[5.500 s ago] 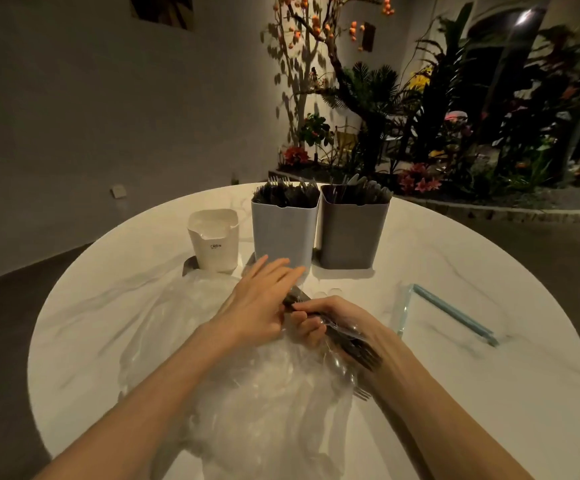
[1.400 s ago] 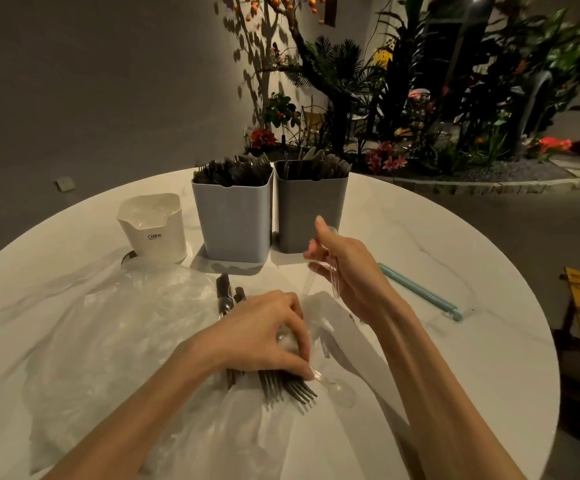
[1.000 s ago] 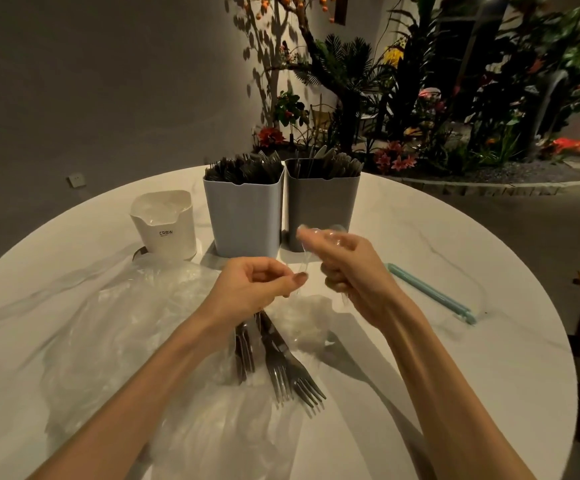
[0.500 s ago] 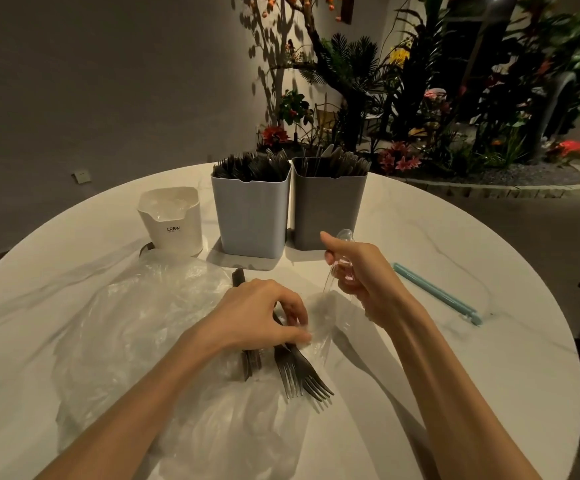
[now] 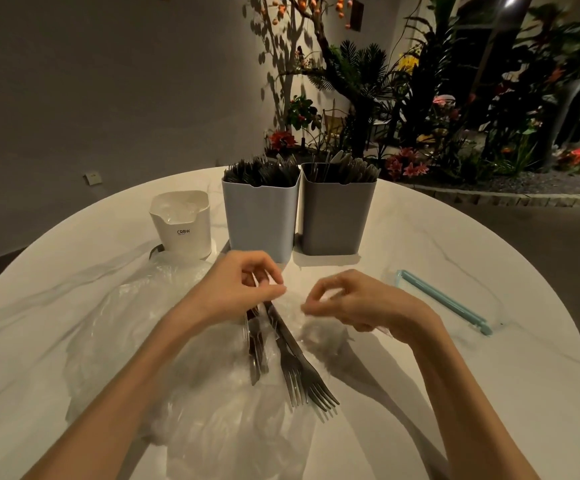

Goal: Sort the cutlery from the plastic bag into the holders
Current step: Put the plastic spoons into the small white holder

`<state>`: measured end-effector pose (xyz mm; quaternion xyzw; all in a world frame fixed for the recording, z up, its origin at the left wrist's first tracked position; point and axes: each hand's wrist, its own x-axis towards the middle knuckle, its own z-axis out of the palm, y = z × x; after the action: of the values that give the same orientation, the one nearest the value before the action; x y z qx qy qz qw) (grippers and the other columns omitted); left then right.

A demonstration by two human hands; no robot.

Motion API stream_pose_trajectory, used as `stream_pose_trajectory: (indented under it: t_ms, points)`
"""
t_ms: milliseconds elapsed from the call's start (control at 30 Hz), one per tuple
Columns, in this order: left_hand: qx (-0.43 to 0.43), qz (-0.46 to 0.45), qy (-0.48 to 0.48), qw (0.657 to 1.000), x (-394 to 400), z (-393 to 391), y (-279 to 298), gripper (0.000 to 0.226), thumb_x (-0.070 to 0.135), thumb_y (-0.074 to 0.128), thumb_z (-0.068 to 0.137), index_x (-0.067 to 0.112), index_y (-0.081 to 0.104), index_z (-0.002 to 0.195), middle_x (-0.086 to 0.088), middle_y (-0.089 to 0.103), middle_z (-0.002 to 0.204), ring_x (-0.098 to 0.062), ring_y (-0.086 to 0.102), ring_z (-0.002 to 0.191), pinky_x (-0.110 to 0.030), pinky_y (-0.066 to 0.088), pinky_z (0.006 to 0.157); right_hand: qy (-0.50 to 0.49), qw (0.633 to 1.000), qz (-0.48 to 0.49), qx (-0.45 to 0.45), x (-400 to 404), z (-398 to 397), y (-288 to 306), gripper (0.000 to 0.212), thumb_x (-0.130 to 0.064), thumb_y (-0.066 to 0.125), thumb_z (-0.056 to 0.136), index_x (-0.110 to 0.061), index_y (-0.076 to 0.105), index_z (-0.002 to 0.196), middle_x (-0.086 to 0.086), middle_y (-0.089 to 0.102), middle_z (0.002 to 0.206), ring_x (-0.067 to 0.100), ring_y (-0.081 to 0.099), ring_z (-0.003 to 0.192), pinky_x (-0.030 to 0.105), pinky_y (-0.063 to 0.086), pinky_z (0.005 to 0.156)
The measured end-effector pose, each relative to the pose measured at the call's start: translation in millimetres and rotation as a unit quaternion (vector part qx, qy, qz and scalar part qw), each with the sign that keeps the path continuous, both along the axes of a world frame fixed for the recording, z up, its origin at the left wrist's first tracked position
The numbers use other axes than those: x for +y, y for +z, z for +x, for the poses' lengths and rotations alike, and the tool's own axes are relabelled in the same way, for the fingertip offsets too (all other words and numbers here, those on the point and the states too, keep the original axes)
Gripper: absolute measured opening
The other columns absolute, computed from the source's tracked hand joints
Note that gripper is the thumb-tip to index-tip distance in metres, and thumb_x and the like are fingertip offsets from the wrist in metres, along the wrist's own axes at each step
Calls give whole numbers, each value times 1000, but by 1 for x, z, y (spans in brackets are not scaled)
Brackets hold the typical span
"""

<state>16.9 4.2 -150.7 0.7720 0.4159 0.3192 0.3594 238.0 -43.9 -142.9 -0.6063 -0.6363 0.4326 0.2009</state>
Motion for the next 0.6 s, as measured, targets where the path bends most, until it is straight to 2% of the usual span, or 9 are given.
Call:
stream_pose_trajectory:
  t_ms: [67, 133, 200, 267, 367, 467, 600]
  points:
    - [56, -41, -33, 997, 0, -2, -1, 4, 25, 81, 84, 25, 77, 84, 10, 60, 61, -4, 52, 60, -20, 47, 62, 27, 996, -1, -88, 3, -5, -6, 14, -37, 80, 83, -27, 75, 92, -7, 67, 96, 15, 61, 83, 20, 49, 63]
    - [115, -61, -61, 990, -3, 1, -4, 3, 25, 80, 85, 26, 78, 87, 12, 60, 62, -3, 52, 60, -18, 48, 63, 39, 991, -11, -126, 4, -9, -9, 23, -36, 83, 80, -28, 74, 99, -13, 64, 103, 16, 63, 96, 24, 55, 77]
    - [134, -62, -62, 987, -4, 2, -5, 4, 24, 78, 87, 24, 77, 90, 11, 63, 68, -4, 56, 64, -16, 49, 64, 54, 989, -21, -139, 5, -11, -11, 25, -36, 84, 79, -28, 71, 99, -13, 63, 106, 17, 62, 101, 25, 54, 82]
    - [110, -85, -58, 989, -2, -2, -5, 6, 22, 79, 86, 22, 75, 90, 5, 66, 72, -5, 60, 68, -18, 52, 64, 68, 986, -12, -153, 5, -12, -13, 20, -37, 84, 78, -29, 69, 89, -13, 63, 104, 16, 63, 96, 23, 53, 79]
    - [91, -115, -75, 986, 0, -9, -4, 14, 16, 83, 81, 16, 73, 91, 0, 66, 71, -8, 62, 67, -21, 53, 65, 51, 989, 30, -134, 5, -11, -14, 20, -40, 82, 80, -26, 70, 85, -12, 65, 92, 17, 63, 87, 25, 54, 74]
    - [74, -129, -84, 985, 1, -12, -2, 20, 15, 85, 79, 13, 71, 94, -1, 67, 72, -8, 62, 67, -21, 52, 67, 11, 993, 92, -74, 6, -1, -10, 16, -39, 82, 80, -27, 74, 84, -8, 67, 88, 18, 64, 89, 29, 56, 83]
    - [73, -144, -75, 984, 3, -15, -1, 26, 17, 87, 78, 17, 71, 98, -2, 68, 77, -6, 62, 66, -18, 52, 65, -1, 993, 112, -27, 8, 5, -10, 14, -40, 81, 82, -29, 74, 87, -13, 68, 97, 16, 64, 97, 33, 56, 93]
